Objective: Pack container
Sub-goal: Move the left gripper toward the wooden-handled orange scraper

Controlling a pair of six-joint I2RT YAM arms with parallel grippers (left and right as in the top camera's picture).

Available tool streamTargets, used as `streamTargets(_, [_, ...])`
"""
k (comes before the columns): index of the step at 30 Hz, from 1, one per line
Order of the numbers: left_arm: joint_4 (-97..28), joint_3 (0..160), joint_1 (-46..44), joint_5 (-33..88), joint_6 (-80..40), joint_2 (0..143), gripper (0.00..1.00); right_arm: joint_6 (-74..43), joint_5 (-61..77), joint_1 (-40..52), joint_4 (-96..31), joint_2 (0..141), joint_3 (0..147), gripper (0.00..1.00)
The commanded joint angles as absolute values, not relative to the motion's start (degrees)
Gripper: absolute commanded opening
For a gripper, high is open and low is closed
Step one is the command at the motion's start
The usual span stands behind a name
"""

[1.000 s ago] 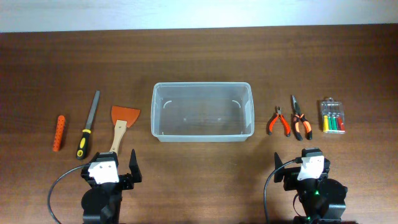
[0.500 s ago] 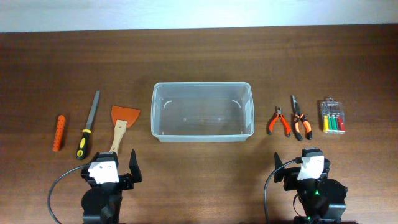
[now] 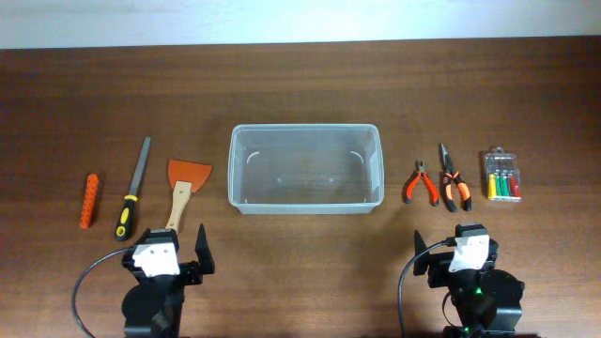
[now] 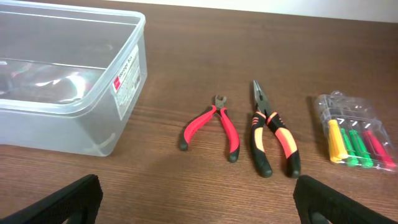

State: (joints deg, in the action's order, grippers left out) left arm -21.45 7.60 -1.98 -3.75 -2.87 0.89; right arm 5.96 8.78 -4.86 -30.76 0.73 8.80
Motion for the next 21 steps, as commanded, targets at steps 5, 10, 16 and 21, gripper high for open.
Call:
streamTargets(5, [-18.59,12.84,-2.2,-1.65,-3.05,2.35,0.99,7.38,12.84,-5.32,-28.49,1.45,15.33,0.99])
streamTargets(10, [-19.38,21.3,-2.04,-4.49,-3.05,11.55,0.99,10.07,12.19,-5.32,-31.83,8.99,24.03,0.99])
streamTargets(16, [-27.03,40.71,1.34,-4.21,-3.01,34.83,0.99,10.57,11.46,-5.32,-41.1,29.85,40.53,0.99])
streamTargets(21, [-39.13,59.33,6.81,5.54,-0.32,56.6,0.99,10.55,11.42,-5.28,-50.61,48.58,58.67,0.99])
